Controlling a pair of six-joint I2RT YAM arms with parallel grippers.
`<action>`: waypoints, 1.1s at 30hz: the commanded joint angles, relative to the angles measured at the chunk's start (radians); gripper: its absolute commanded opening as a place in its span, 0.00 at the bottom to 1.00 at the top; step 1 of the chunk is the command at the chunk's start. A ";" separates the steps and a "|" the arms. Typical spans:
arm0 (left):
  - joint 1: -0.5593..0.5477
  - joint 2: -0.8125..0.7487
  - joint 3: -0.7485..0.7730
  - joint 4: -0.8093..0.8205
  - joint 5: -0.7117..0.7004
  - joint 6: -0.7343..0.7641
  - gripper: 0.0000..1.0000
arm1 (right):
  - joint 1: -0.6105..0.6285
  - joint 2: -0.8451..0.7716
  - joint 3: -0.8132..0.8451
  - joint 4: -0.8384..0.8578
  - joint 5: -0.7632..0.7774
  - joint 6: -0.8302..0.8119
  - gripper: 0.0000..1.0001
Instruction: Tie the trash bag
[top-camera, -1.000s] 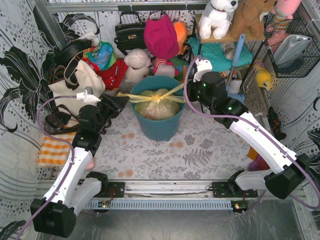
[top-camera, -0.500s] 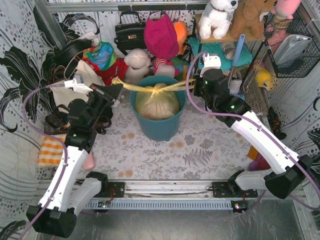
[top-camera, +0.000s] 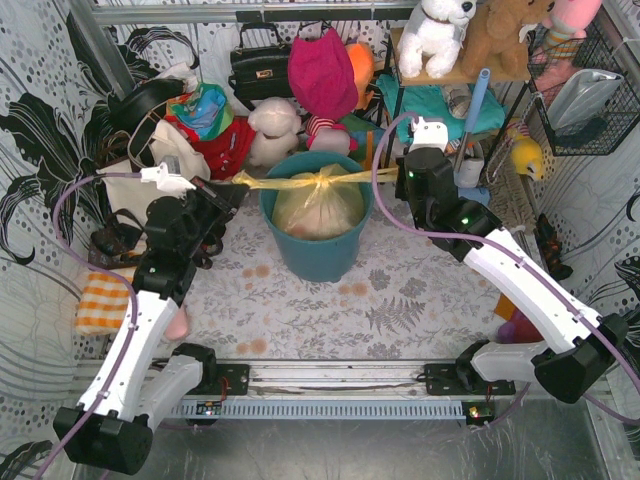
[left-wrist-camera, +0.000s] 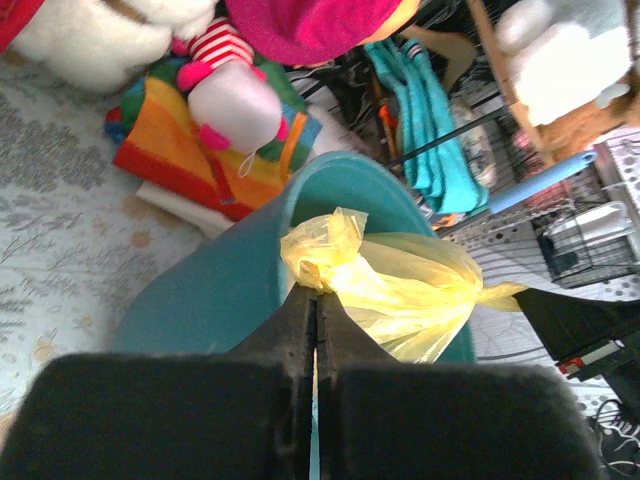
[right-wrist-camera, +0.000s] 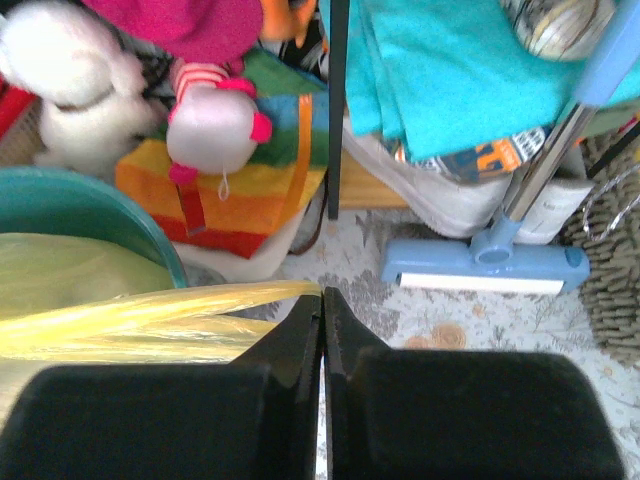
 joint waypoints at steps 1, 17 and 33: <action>0.012 0.003 0.096 -0.041 -0.122 0.086 0.00 | -0.011 0.006 0.067 -0.013 0.094 -0.021 0.00; 0.014 -0.008 0.080 -0.102 -0.170 0.108 0.00 | -0.013 -0.018 -0.010 0.009 0.063 0.004 0.00; 0.012 0.142 0.288 0.225 0.251 0.116 0.00 | -0.014 0.030 0.202 0.147 -0.390 -0.010 0.00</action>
